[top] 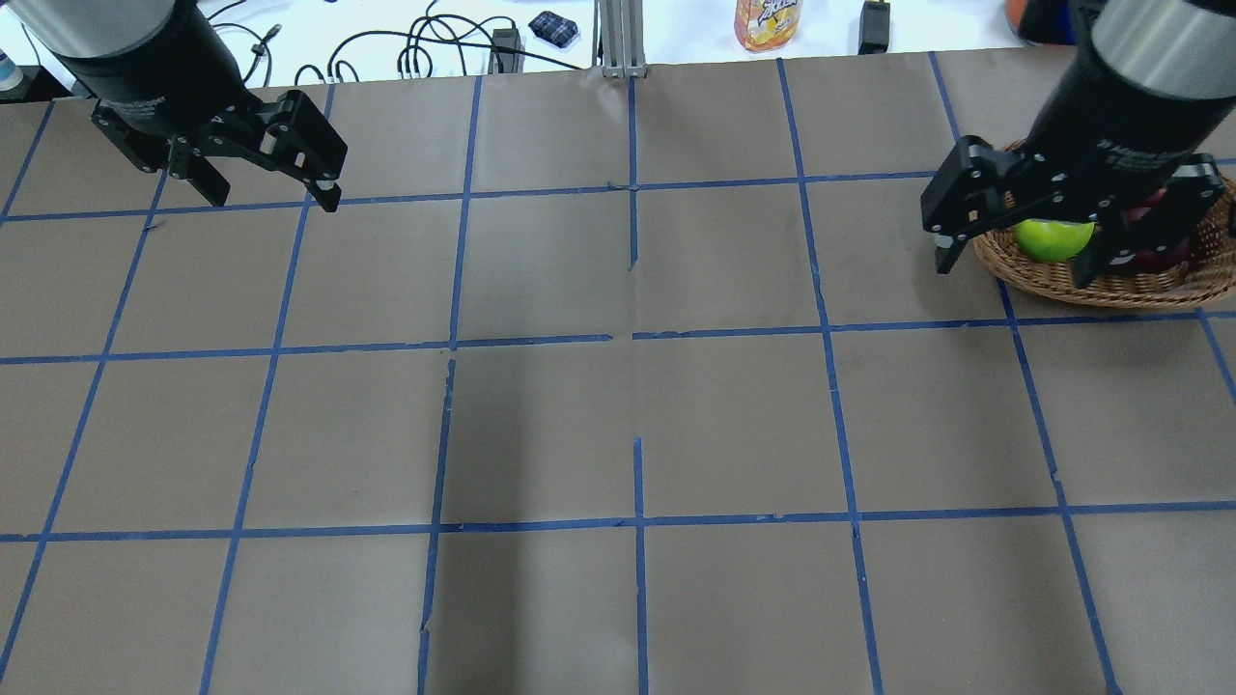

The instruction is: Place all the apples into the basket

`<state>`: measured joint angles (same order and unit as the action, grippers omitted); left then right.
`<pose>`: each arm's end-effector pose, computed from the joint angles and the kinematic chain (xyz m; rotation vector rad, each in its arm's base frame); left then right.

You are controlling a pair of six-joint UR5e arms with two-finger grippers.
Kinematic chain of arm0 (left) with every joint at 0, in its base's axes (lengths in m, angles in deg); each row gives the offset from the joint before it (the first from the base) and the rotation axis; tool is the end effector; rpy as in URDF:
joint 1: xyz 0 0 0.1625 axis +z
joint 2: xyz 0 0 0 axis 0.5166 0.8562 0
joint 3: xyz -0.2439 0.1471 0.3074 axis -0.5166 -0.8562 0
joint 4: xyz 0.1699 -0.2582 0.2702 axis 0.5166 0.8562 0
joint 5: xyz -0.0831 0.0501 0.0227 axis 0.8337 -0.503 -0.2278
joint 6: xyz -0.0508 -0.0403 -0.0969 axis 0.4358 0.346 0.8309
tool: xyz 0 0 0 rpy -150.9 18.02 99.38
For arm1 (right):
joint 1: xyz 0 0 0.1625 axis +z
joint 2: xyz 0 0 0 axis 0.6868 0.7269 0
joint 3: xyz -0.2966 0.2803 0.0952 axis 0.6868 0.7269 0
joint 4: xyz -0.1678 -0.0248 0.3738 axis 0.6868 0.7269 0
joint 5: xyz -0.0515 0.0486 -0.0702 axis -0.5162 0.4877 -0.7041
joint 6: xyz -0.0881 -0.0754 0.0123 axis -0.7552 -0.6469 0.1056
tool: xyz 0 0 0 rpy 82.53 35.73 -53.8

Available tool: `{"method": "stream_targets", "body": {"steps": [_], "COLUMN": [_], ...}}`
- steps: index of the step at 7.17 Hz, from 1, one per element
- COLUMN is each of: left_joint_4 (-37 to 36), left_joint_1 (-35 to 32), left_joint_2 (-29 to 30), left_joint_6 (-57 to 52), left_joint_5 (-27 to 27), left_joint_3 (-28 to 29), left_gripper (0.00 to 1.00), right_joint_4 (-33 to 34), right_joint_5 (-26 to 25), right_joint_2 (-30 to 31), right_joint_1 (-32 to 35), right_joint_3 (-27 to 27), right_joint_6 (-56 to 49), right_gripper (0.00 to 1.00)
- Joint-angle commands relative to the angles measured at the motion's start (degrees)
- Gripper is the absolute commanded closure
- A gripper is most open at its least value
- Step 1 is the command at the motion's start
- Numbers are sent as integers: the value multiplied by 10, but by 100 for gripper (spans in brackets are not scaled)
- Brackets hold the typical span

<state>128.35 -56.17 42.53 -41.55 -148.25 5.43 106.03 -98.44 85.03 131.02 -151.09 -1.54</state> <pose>-0.1109 -0.4916 0.5147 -0.1855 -3.1328 0.0386 0.1164 -0.4196 0.5086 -0.2675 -3.1257 -0.1309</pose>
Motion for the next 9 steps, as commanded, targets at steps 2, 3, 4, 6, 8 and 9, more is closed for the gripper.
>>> {"method": "stream_targets", "body": {"steps": [2,3,4,6,8,9], "left_joint_4": [1,1,1,0,0,1], "left_joint_1": [0,0,0,0,0,0], "left_joint_2": [7,7,6,5,5,5], "left_joint_6": [1,1,1,0,0,0], "left_joint_5": [-3,-3,-3,-4,-4,-4], "left_joint_3": [-1,0,5,-1,-1,2], "left_gripper": [0,0,0,0,0,0], "right_joint_4": [16,14,20,26,21,22], "right_joint_5": [-5,-3,2,0,2,2], "right_joint_2": [5,5,3,3,5,3], "right_joint_1": [57,57,45,0,1,16], "right_joint_3": [-32,-46,-48,-46,-45,-46], "right_joint_6": [31,30,23,-17,52,55], "right_gripper": [0,0,0,0,0,0]}}
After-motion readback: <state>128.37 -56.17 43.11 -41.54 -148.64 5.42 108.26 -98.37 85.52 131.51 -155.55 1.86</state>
